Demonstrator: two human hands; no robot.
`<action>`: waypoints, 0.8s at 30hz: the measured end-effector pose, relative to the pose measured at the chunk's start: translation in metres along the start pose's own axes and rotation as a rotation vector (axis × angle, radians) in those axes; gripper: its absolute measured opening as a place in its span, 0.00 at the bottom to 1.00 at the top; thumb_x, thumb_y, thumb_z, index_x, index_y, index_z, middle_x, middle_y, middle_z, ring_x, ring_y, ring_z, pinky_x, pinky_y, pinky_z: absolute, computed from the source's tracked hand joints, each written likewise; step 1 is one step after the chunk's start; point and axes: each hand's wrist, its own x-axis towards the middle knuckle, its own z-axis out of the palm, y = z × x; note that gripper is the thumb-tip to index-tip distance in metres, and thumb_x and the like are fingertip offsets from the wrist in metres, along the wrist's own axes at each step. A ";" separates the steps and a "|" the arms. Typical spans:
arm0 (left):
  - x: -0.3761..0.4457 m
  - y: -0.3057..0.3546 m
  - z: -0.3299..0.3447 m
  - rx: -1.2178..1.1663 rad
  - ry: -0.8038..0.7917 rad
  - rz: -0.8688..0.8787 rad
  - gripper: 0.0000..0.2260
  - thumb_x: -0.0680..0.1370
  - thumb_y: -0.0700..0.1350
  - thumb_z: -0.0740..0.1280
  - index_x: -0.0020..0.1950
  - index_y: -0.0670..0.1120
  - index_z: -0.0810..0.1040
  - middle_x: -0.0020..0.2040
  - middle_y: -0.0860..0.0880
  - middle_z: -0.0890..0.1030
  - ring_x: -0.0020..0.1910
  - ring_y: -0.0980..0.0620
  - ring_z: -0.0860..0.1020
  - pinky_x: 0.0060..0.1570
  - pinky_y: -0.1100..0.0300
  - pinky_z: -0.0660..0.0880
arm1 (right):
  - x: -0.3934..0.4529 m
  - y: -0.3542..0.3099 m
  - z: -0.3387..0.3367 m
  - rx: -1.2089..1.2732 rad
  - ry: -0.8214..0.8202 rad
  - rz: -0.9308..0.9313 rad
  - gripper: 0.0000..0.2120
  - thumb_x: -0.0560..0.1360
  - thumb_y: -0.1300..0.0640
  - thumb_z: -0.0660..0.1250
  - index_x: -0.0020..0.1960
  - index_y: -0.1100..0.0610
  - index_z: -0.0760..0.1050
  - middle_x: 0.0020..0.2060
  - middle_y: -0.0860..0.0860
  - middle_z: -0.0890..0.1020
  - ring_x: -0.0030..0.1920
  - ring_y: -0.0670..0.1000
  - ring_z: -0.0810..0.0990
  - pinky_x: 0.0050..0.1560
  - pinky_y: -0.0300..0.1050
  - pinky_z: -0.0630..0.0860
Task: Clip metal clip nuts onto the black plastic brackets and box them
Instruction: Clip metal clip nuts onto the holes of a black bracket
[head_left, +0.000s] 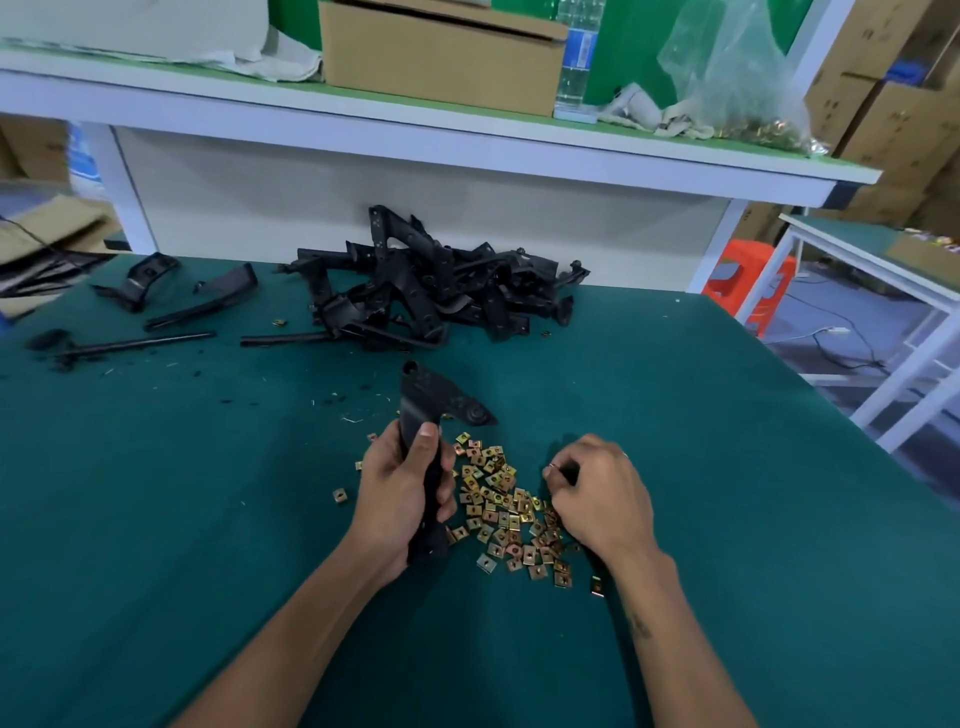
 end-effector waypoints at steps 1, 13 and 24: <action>0.000 -0.001 0.000 0.023 -0.004 0.004 0.08 0.86 0.46 0.60 0.50 0.43 0.68 0.38 0.48 0.74 0.28 0.51 0.68 0.25 0.59 0.68 | 0.000 -0.002 0.000 0.012 -0.010 0.000 0.05 0.77 0.57 0.73 0.42 0.52 0.83 0.45 0.44 0.82 0.48 0.48 0.79 0.46 0.47 0.79; -0.002 -0.001 0.007 0.169 -0.066 0.027 0.09 0.87 0.45 0.57 0.50 0.43 0.64 0.34 0.51 0.65 0.27 0.53 0.60 0.24 0.60 0.59 | 0.004 -0.077 -0.015 1.337 -0.105 0.241 0.14 0.78 0.67 0.70 0.39 0.55 0.87 0.39 0.54 0.87 0.41 0.50 0.85 0.41 0.43 0.81; -0.001 -0.002 0.011 0.236 -0.074 0.079 0.10 0.87 0.47 0.57 0.54 0.40 0.64 0.35 0.49 0.63 0.27 0.50 0.57 0.25 0.55 0.54 | -0.002 -0.080 -0.012 1.360 -0.011 0.296 0.11 0.80 0.66 0.68 0.40 0.60 0.83 0.36 0.54 0.85 0.35 0.53 0.84 0.34 0.43 0.82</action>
